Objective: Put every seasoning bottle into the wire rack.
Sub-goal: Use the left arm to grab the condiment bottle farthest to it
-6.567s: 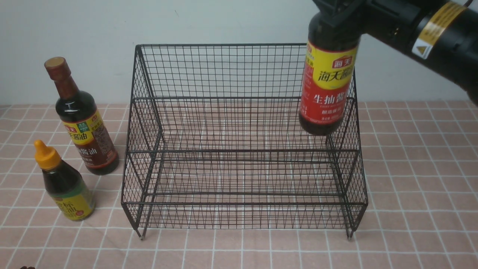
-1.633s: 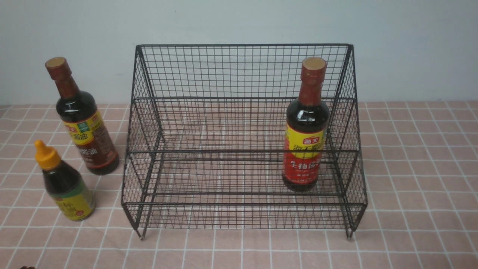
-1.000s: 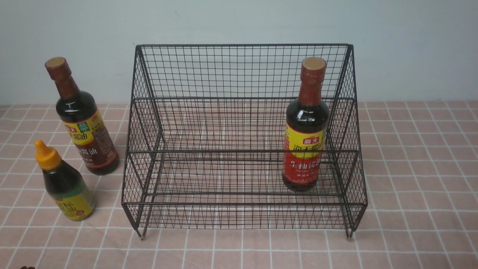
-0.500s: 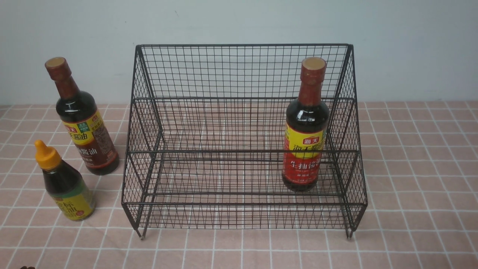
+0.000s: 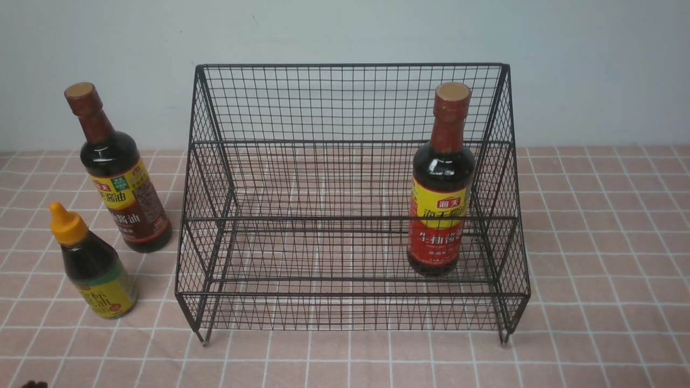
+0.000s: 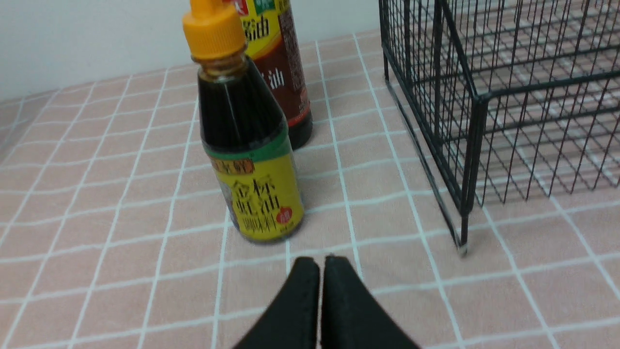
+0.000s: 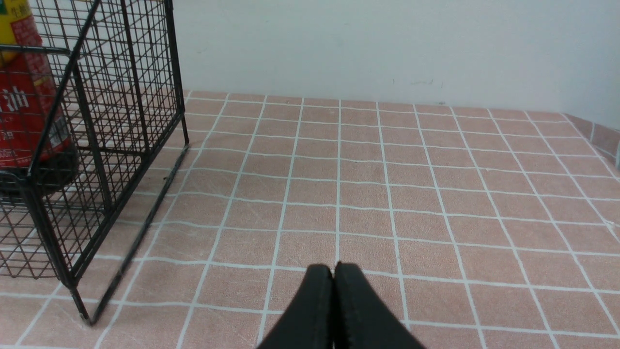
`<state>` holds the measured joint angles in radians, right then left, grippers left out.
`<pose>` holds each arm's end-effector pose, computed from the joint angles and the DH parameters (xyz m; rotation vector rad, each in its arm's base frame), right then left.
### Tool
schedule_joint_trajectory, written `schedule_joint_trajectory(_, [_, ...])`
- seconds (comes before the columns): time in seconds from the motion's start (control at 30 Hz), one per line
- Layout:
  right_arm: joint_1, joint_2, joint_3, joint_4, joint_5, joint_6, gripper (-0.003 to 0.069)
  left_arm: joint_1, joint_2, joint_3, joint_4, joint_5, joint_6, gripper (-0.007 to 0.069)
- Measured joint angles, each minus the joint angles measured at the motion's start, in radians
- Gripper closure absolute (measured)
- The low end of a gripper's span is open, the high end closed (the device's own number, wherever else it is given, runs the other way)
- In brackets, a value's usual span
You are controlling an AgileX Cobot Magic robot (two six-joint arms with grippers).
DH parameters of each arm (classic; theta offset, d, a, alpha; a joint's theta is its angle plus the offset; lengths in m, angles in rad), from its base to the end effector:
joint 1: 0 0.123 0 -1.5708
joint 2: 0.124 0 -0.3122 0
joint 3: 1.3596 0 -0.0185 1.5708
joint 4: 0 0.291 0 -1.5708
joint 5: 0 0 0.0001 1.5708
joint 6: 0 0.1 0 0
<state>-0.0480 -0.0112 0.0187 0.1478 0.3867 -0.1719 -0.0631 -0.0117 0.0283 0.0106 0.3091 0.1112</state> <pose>0.0738 0.0020 0.1698 -0.0260 1.8733 -0.0050 0.0758 -0.0045 0.1732 0.1643 1.8020 0.0443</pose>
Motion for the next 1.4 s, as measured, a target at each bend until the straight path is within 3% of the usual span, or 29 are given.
schedule_joint_trajectory(0.17, [0.0, 0.0, 0.0, 0.0, 0.0, 0.0, 0.0672, 0.0, 0.0, 0.0, -0.043, -0.201, -0.029, 0.0631])
schedule_joint_trajectory(0.47, [0.0, 0.0, 0.0, 0.0, 0.0, 0.0, 0.0672, 0.0, 0.0, 0.0, -0.107, -0.732, -0.051, 0.0631])
schedule_joint_trajectory(0.57, [0.0, 0.0, 0.0, 0.0, 0.0, 0.0, 0.0672, 0.0, 0.022, -0.011, -0.162, -0.824, -0.051, 0.0631])
schedule_joint_trajectory(0.77, [0.0, 0.0, 0.0, 0.0, 0.0, 0.0, 0.0672, 0.0, 0.27, -0.194, -0.205, -0.818, -0.043, 0.0631])
schedule_joint_trajectory(0.97, [0.0, 0.0, 0.0, 0.0, 0.0, 0.0, 0.0672, 0.0, 0.687, -0.436, -0.206, -0.752, -0.051, 0.0631])
schedule_joint_trajectory(1.23, [0.0, 0.0, 0.0, 0.0, 0.0, 0.0, 0.0672, 0.0, 1.063, -0.611, -0.206, -0.819, -0.046, 0.0631])
schedule_joint_trajectory(1.4, [0.0, 0.0, 0.0, 0.0, 0.0, 0.001, 0.0672, 0.0, 1.205, -0.708, -0.213, -0.862, 0.014, 0.0627])
